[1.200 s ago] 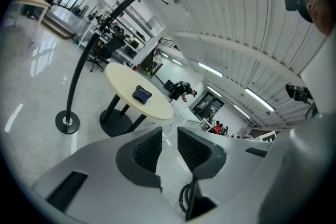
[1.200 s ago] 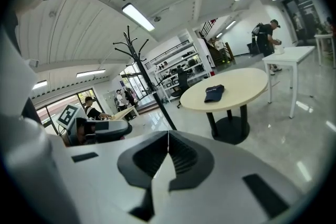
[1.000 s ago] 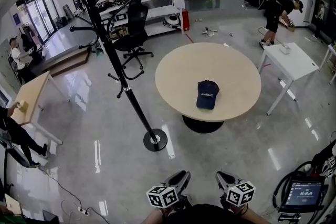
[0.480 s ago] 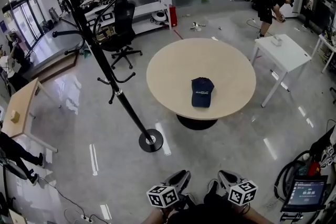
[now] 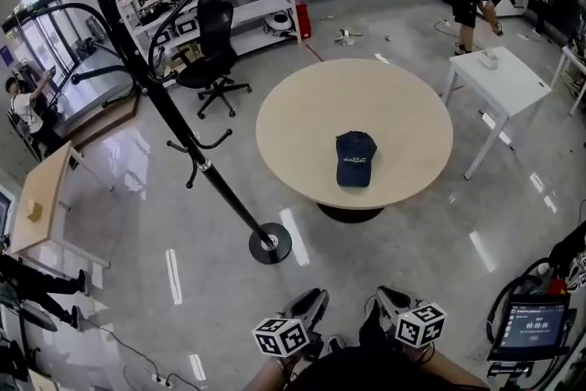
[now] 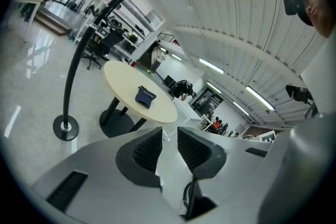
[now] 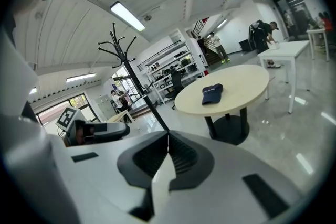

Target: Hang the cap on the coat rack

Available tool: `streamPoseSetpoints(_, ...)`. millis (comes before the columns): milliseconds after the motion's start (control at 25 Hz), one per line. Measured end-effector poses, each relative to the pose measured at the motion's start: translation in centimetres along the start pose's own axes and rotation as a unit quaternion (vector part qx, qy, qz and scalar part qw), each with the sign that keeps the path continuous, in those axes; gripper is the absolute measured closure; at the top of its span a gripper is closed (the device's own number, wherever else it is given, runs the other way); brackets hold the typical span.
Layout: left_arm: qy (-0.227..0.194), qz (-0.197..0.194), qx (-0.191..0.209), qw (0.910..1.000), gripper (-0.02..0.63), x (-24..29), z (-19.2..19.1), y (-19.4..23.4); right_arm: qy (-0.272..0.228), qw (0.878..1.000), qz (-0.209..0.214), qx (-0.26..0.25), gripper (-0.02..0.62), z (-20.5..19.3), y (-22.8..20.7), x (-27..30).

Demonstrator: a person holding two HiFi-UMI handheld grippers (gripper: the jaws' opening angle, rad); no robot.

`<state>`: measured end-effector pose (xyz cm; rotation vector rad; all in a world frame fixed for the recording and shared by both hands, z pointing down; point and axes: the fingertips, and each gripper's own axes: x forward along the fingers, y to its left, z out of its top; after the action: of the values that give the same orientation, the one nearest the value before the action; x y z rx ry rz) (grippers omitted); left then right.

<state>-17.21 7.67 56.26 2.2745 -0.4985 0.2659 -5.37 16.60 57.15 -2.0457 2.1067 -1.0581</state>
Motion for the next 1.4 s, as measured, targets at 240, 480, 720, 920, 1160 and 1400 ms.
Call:
streamPoseSetpoints(240,-0.011,0.013,0.002,0.9999,0.509,3.7,2.1,-0.9,0.002,1.000,0.017,0.002,0.591,3.1,-3.2,1.5)
streamPoseSetpoints(480,-0.009,0.016,0.012,0.9998,0.509,8.8,3.6,-3.0,-0.006,0.999,0.031,0.003,0.591,7.1,-7.3,2.7)
streamPoseSetpoints(720,-0.012,0.020,0.027,0.9994,0.509,13.6,5.7,-4.8,-0.021,0.999,0.031,0.010,0.591,10.6,-11.9,3.0)
streamPoseSetpoints(920,-0.020,0.026,0.037,0.9988,0.509,18.4,6.9,-6.0,-0.032,0.999,0.036,0.014,0.591,13.3,-16.6,3.8)
streamPoseSetpoints(1160,-0.028,0.034,0.026,0.9987,0.509,19.3,6.9,-5.5,-0.028,0.999,0.033,0.013,0.591,13.6,-17.9,4.0)
streamPoseSetpoints(1400,-0.018,0.032,0.019,0.9991,0.509,20.2,7.8,-4.9,-0.018,0.999,0.019,0.028,0.591,13.8,-18.6,4.8)
